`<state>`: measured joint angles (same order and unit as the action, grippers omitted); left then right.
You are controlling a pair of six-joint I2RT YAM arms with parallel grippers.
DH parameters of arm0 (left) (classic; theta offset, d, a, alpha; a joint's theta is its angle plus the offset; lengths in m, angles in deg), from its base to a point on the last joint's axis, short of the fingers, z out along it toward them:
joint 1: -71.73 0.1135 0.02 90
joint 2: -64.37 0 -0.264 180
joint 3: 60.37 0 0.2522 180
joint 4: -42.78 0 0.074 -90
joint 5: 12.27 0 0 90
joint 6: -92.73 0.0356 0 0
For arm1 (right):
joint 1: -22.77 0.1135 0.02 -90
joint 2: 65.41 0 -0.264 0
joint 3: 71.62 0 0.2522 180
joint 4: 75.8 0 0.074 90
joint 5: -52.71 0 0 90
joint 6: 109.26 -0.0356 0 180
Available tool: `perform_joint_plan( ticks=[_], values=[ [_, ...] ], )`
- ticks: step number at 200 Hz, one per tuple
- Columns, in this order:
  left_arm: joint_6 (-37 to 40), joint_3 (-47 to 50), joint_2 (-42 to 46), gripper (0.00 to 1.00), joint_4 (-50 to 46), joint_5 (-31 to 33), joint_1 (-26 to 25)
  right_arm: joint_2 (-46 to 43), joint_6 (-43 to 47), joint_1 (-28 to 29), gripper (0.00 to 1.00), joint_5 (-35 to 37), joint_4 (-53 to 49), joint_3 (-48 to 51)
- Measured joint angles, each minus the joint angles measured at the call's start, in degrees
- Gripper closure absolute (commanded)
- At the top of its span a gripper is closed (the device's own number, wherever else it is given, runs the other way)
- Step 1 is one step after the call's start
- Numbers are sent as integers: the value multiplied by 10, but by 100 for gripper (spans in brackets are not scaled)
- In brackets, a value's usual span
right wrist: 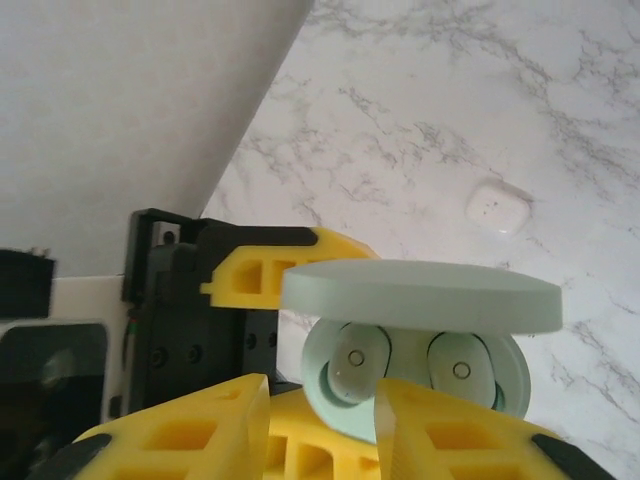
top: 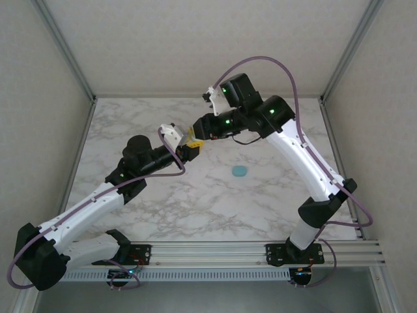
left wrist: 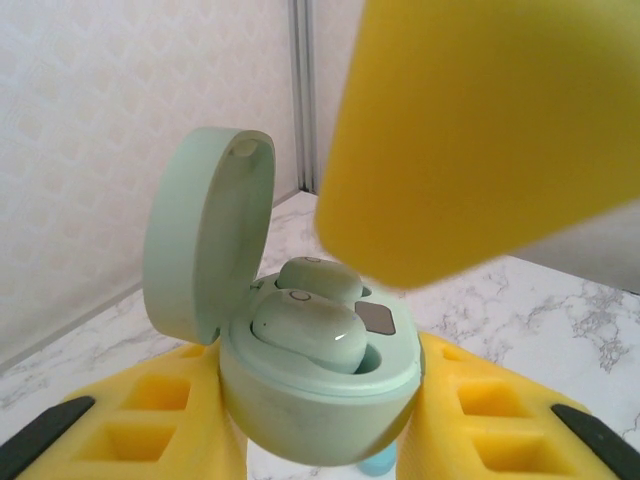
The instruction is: Insert the wireless bluetooth earbuds into the charging case
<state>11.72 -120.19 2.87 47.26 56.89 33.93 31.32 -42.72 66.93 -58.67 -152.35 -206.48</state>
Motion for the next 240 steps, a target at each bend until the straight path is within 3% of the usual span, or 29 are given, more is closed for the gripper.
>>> perform_joint_plan(
  ticks=[45, 78, 114, 137, 201, 240],
  values=[
    [-2, 0, 0, 80, 1, 0, 0, -41, -2, 0, 65, 1, 18, 8],
    [-9, 0, 0, 79, 2, -4, 0, -91, -5, -2, 61, 49, 64, 69],
    [-17, -2, 0, 79, -2, -34, 0, -140, -49, -69, 54, 65, 117, 135],
    [-18, -8, 0, 79, -5, -51, 0, -123, -68, -102, 53, 42, 136, 128],
    [-31, -26, 0, 79, -9, -76, -3, -17, -79, -103, 48, -57, 137, 89],
    [-44, -26, -2, 77, -4, -69, -4, -23, -78, -103, 45, -118, 141, 104]
  ],
)
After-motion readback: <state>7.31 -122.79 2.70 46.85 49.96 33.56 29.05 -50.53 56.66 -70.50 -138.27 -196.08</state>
